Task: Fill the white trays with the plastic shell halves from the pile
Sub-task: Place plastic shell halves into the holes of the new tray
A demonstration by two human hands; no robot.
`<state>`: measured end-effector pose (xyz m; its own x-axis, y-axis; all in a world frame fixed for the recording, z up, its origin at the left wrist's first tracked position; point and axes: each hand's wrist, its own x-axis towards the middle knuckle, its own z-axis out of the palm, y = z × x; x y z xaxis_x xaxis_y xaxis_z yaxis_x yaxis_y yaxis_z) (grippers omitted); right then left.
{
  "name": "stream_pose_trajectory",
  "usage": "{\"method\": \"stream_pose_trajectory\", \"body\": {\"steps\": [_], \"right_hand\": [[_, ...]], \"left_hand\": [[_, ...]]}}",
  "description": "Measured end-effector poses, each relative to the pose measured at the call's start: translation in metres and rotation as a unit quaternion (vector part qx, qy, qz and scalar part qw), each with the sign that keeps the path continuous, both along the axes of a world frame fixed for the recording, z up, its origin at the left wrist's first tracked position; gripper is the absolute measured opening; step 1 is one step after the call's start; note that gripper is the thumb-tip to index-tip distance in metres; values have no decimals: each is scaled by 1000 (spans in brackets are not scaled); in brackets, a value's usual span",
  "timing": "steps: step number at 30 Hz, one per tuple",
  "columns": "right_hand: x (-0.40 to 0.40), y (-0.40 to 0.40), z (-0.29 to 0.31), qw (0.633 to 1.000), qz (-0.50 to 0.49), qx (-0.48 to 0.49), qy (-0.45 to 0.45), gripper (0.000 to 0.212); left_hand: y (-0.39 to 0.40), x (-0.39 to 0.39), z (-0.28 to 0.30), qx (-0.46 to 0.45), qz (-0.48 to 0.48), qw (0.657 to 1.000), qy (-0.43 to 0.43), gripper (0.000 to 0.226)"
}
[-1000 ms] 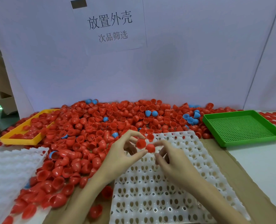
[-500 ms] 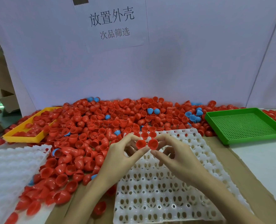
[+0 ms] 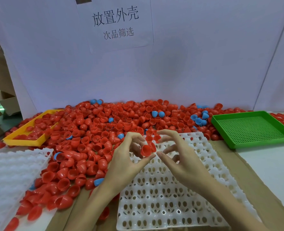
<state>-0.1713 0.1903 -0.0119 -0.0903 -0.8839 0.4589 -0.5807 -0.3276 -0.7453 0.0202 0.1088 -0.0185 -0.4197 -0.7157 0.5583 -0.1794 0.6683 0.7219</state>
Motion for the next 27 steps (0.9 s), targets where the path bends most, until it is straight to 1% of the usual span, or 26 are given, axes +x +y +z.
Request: {"method": "stream_pose_trajectory", "body": {"steps": [2, 4, 6, 9, 12, 15, 17, 19, 21, 23, 27], "right_hand": [[3, 0, 2, 998, 2, -52, 29, 40], [4, 0, 3, 995, 9, -79, 60, 32], [4, 0, 1, 994, 26, -75, 78, 31], [5, 0, -6, 994, 52, -49, 80, 35], [3, -1, -7, 996, 55, -29, 71, 40], [-3, -2, -4, 996, 36, -21, 75, 43], [-11, -3, -1, 996, 10, -2, 83, 45], [-20, -5, 0, 994, -24, 26, 101, 45], [-28, -8, 2, 989, -56, 53, 125, 44], [-36, -13, 5, 981, -77, 82, 157, 44], [-44, -31, 18, 957, -104, 133, 236, 48]], "left_hand": [[0, -1, -3, 1, 1, 1000, 1, 47], [0, -2, -5, 3, -5, 1000, 5, 45], [0, -4, -6, -3, -14, 1000, 11, 43], [2, -6, -8, -14, -23, 1000, 13, 42], [1, -6, -10, -18, -19, 1000, -11, 46], [-1, -7, -14, 6, -10, 997, -70, 60], [-3, -7, -18, 8, 1, 990, -142, 63], [-7, -7, -22, -23, 14, 971, -237, 62], [-11, -7, -25, -27, 14, 951, -307, 60], [-14, -6, -26, -16, 9, 943, -332, 55], [-17, -5, -27, -16, 3, 943, -333, 51]]}}
